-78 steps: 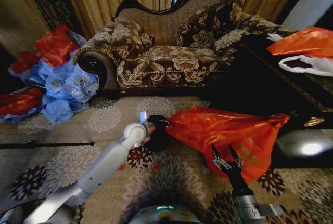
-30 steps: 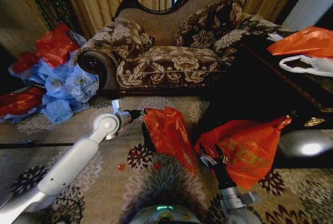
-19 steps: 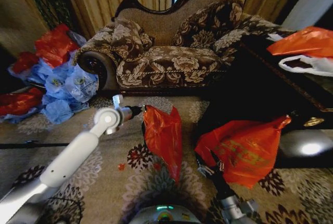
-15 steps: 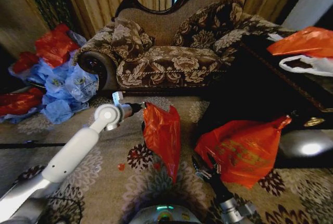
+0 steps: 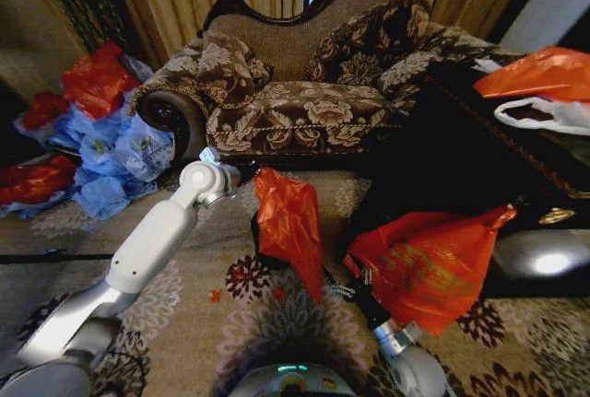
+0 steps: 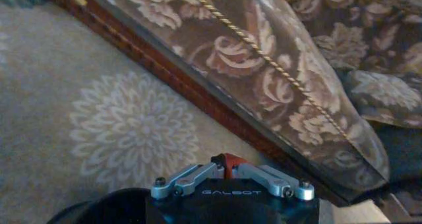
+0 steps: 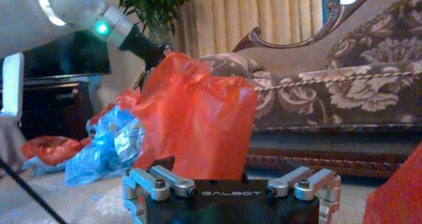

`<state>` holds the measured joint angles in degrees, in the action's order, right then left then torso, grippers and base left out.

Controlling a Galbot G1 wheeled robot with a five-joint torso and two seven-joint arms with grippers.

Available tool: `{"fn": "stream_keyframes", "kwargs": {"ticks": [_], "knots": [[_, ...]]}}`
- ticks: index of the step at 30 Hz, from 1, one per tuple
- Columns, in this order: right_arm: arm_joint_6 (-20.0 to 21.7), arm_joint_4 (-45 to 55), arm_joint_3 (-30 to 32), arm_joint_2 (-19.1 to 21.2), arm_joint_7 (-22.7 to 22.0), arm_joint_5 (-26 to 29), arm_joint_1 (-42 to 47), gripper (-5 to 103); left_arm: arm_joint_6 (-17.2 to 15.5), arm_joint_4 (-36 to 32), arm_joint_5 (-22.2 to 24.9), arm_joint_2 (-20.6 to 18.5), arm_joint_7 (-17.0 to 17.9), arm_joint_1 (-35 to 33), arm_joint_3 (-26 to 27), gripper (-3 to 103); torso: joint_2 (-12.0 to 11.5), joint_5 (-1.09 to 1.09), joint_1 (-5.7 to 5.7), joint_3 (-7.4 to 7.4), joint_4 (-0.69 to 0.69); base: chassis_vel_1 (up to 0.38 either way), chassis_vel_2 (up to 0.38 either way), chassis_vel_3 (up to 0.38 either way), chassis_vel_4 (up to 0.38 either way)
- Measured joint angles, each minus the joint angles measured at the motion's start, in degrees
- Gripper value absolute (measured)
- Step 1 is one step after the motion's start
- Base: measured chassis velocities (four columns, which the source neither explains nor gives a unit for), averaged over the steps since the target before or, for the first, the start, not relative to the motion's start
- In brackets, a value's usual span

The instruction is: Place a garbage bag over the trash bin.

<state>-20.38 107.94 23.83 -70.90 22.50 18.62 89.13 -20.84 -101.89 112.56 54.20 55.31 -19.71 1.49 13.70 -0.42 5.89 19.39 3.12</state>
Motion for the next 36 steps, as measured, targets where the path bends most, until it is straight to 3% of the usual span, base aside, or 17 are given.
{"fn": "stream_keyframes", "kwargs": {"ticks": [12, 16, 19, 23, 26, 30, 34, 36], "knots": [[-3.8, -3.5, -3.6, -1.2, 0.1, -5.0, -1.5, 100, 0.4, -0.1, 0.7, 0.0, 2.2, -0.5, 0.1, 0, 0.0, 0.01, -0.01, 0.00, 0.00, 0.000, 0.000, 0.000, 0.000], [-3.8, -5.6, -6.3, -2.5, -4.1, -10.0, -3.8, 100, 0.4, -1.0, 1.6, 0.0, 2.8, -0.5, 0.7, 0, 0.0, 0.01, -0.01, 0.00, 0.01, 0.000, 0.000, 0.000, 0.000], [-3.7, -8.5, -8.3, -4.3, -11.9, -16.3, -6.9, 100, 0.4, -2.2, 2.4, -0.4, 3.3, -1.0, 1.2, 0, 0.0, 0.02, -0.01, 0.00, 0.00, 0.000, 0.000, 0.000, 0.000], [-2.2, -9.5, -9.2, -4.9, -18.3, -19.5, -8.6, 100, 0.4, -3.1, 3.2, -1.0, 3.5, -1.5, 1.8, 0, 0.0, 0.00, -0.01, 0.00, 0.00, 0.000, 0.000, 0.000, 0.000], [-1.7, -9.7, -9.3, -4.9, -20.8, -20.1, -9.3, 100, 0.3, -3.5, 3.5, -1.5, 3.5, -1.9, 2.1, 0, 0.0, 0.01, 0.00, 0.00, 0.00, 0.000, 0.000, 0.000, 0.000], [-0.2, -6.8, -9.8, -4.2, -22.2, -17.0, -8.3, 101, -0.3, -3.7, 3.4, -1.8, 3.5, -2.6, 2.4, 0, 0.0, 0.00, -0.01, 0.00, 0.00, 0.000, 0.000, 0.000, 0.000], [0.8, -5.3, -10.0, -3.9, -22.4, -14.5, -8.0, 90, -0.9, -4.0, 2.9, -1.8, 3.5, -3.0, 2.4, 0, 0.0, 0.01, -0.01, 0.00, 0.01, 0.000, 0.000, 0.000, 0.000], [0.9, -5.2, -10.0, -3.8, -22.1, -13.8, -8.2, 90, -1.3, -4.1, 2.5, -1.8, 3.4, -3.1, 2.3, 0, 0.0, 0.02, -0.01, 0.00, 0.01, 0.000, 0.000, 0.000, 0.000]]}}
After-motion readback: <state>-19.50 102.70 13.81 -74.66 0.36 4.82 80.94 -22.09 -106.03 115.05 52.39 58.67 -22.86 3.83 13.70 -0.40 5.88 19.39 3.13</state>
